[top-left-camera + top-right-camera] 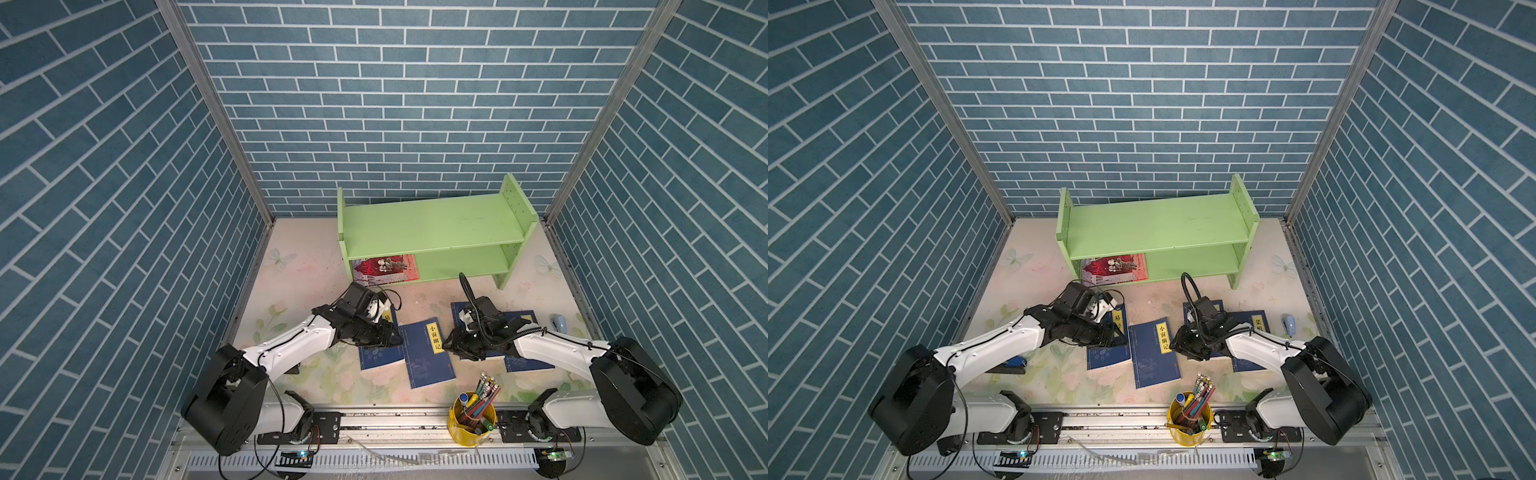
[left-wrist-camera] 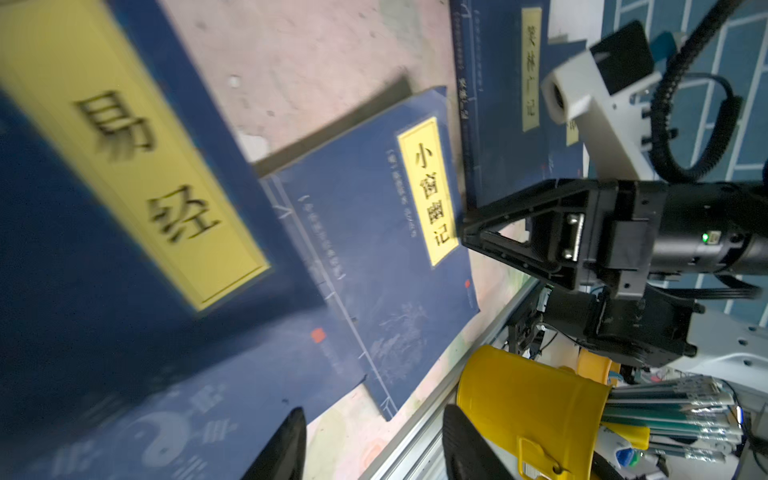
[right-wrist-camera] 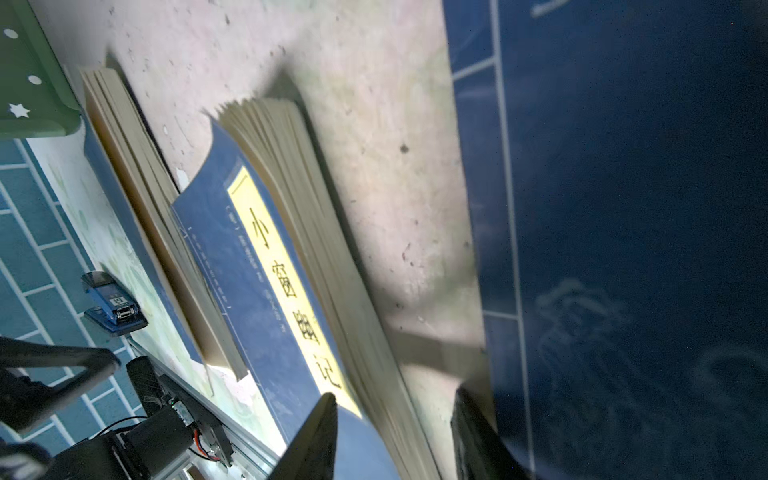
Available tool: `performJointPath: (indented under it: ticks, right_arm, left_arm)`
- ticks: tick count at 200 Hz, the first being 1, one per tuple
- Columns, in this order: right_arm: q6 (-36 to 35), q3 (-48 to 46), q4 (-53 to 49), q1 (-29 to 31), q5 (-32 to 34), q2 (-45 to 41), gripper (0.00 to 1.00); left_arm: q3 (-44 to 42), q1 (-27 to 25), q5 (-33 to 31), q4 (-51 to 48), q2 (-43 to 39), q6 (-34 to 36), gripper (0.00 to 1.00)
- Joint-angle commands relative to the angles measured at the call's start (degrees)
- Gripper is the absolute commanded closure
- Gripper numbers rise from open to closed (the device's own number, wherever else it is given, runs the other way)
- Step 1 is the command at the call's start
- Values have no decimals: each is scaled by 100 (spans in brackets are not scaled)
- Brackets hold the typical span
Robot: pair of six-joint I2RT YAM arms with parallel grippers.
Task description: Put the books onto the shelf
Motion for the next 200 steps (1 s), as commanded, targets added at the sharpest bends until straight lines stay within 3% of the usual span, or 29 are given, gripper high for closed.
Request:
performJointPath:
  ticks: [1,35,78,146,200]
  right_arm:
    - [-110,-180,-10,-28,51,27,54]
    - [-135,-226,-115,-35,21,-76,54]
    - [-76,-344,-224,-38,149,-362,54]
    - [-47,-401,-376,-28,67,-670,51]
    - [-110,-324,-135,-20,-256,-175,50]
  left_arm:
    - [252,-449,126,85,283,156,46]
    - [374,-923,96,263,689,123,46]
    - [324,-1410,-446,101,921,255,44]
    - [18,-1510,-777,159,1143,110,42]
    - [-135,-1558,-584,561,1334,7,41]
